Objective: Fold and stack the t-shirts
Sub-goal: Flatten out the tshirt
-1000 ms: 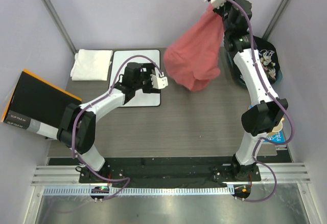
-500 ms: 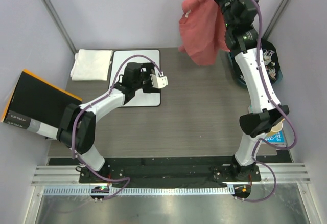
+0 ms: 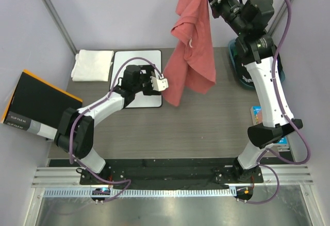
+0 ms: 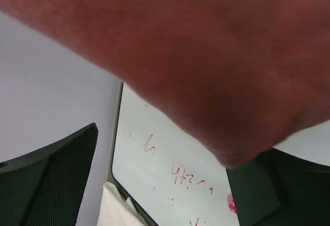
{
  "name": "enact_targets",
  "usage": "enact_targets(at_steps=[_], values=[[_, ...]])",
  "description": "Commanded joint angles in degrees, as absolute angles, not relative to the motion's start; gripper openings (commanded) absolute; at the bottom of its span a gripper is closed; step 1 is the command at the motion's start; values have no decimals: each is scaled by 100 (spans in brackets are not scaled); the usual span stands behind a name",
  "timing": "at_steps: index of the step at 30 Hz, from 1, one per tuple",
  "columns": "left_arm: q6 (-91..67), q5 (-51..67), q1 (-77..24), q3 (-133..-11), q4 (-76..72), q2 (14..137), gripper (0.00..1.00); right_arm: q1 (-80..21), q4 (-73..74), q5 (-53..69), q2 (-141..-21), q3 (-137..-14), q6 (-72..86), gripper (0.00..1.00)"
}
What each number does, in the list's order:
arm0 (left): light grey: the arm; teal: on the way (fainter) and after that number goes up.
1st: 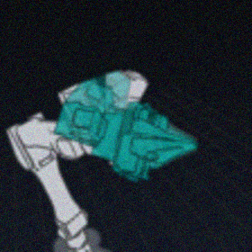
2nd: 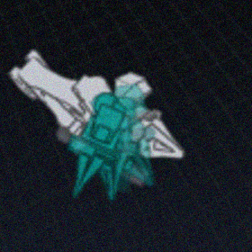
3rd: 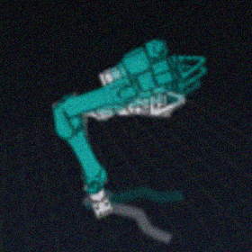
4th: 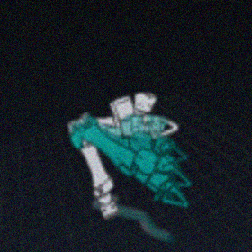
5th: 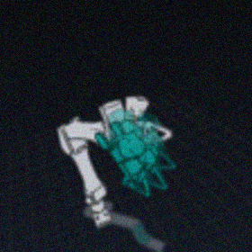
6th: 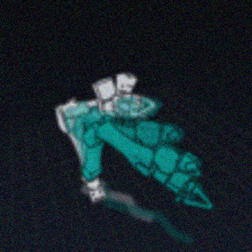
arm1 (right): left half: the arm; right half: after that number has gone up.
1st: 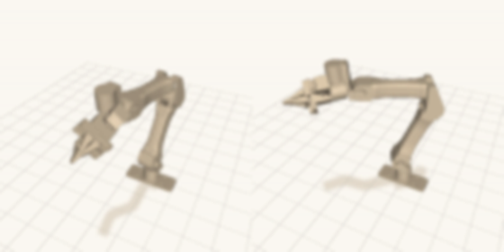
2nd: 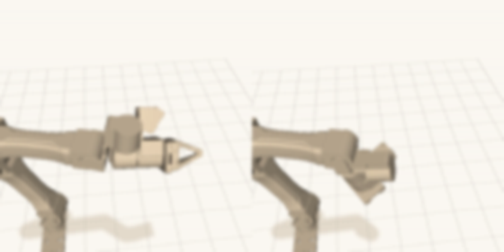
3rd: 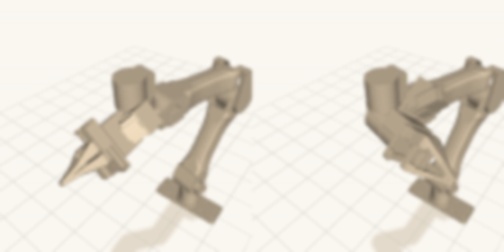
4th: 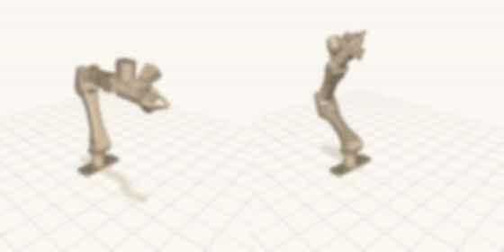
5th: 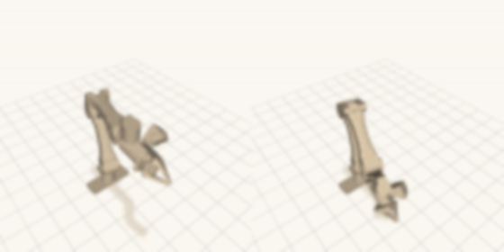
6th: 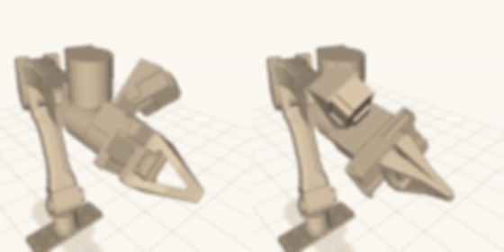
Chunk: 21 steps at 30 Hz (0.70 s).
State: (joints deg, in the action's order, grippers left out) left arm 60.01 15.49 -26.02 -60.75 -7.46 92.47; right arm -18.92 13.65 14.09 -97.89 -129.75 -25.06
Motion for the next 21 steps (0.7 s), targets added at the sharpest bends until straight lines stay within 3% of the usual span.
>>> enact_targets(at_steps=[1,8,17,21], values=[[5854,1529,-2593,-5924,-1230,8868,100,-1872,1538,1766,-9308,-12728,-2759,1],[5740,1634,-2584,-5739,-1283,8806,100,-1767,2074,2302,-8465,-10849,-3761,1],[5379,1521,-2566,-6547,-1204,9553,100,-1617,2846,2899,-7700,-9441,-5614,1],[5510,1520,-2540,-6688,-1213,9703,100,-1582,4292,3251,-7121,-9150,-6904,1]])
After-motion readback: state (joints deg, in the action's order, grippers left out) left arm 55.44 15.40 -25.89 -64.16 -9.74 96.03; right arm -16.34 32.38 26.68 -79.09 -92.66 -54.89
